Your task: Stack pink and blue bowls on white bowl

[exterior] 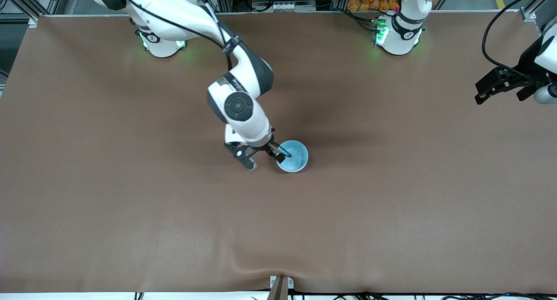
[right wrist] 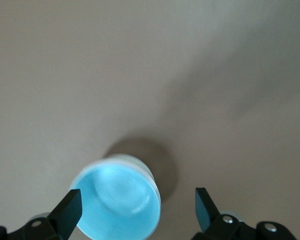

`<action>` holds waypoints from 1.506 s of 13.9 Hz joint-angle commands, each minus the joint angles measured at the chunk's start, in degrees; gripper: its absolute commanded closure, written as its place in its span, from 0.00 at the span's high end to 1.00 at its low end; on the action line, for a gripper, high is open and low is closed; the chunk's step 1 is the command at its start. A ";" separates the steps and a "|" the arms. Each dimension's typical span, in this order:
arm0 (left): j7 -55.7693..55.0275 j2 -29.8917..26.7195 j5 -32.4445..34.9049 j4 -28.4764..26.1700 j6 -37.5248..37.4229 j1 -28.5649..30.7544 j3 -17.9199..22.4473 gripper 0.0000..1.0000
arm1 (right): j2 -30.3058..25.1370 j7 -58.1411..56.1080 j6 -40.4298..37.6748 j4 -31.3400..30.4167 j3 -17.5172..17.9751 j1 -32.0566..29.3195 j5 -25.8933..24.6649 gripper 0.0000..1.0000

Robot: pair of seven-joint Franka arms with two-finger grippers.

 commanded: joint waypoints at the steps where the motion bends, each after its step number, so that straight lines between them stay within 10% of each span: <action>1: 1.22 -0.64 -1.07 -0.12 0.29 0.34 0.01 1.00 | -0.75 -9.33 -1.40 2.31 0.46 -5.97 -0.96 1.00; 15: 2.81 -2.23 -3.89 0.06 -6.47 1.22 0.01 1.00 | -21.22 -66.65 -31.97 2.32 0.38 -32.53 -2.00 1.00; 21: 2.45 -2.67 -3.18 0.23 -6.66 1.13 -0.52 1.00 | -34.04 -68.35 -30.86 -6.53 0.38 -33.42 -4.47 1.00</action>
